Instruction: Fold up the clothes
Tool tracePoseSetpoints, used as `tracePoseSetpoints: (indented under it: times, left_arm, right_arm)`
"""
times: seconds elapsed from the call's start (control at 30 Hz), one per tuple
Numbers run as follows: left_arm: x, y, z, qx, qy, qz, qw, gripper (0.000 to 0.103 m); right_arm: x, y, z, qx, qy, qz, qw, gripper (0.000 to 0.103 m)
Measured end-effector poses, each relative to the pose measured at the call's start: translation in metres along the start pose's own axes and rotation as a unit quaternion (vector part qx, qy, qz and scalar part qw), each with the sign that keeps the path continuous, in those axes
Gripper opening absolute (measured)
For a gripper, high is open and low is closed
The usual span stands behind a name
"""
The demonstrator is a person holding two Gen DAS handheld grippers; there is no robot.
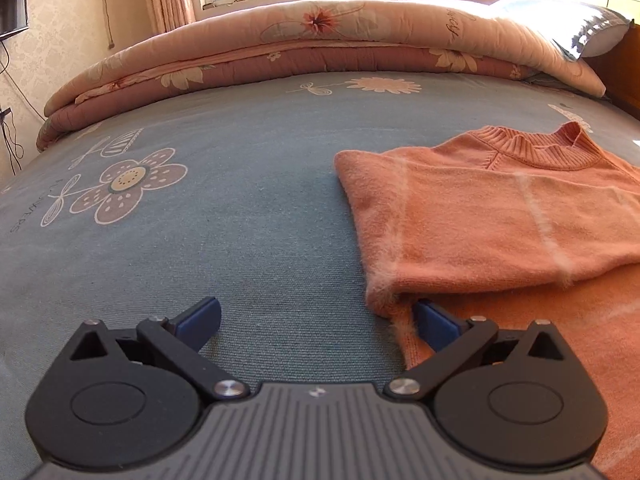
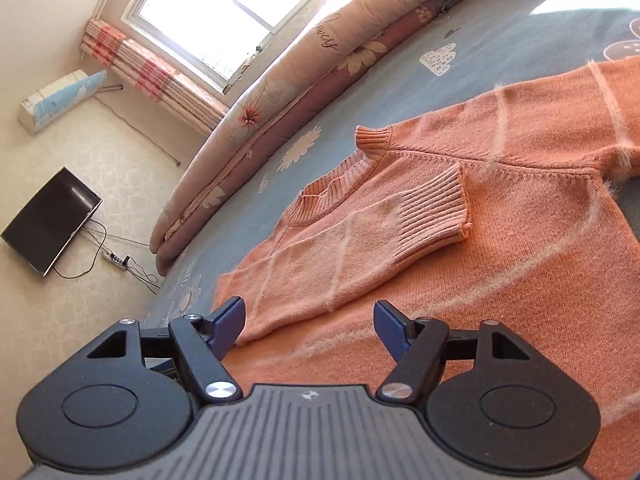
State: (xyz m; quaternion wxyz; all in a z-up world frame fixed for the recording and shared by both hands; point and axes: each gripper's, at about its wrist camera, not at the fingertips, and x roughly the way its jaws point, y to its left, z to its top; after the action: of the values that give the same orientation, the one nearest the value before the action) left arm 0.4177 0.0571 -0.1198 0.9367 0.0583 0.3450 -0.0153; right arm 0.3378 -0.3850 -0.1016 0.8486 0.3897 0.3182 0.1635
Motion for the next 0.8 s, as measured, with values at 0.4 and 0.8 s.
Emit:
tracePoseSetpoints:
  times: [0.4,0.8]
  left_arm:
    - [0.003,0.012,-0.003,-0.03,-0.006,-0.027,0.9992,0.103]
    - [0.003,0.012,-0.003,-0.028,-0.005,-0.031,0.9991,0.103]
  right_arm:
    - [0.04,-0.024,0.014,0.145,-0.077,-0.069,0.984,0.063]
    - [0.061,-0.013,0.037,0.026,-0.101,-0.162,0.981,0.011]
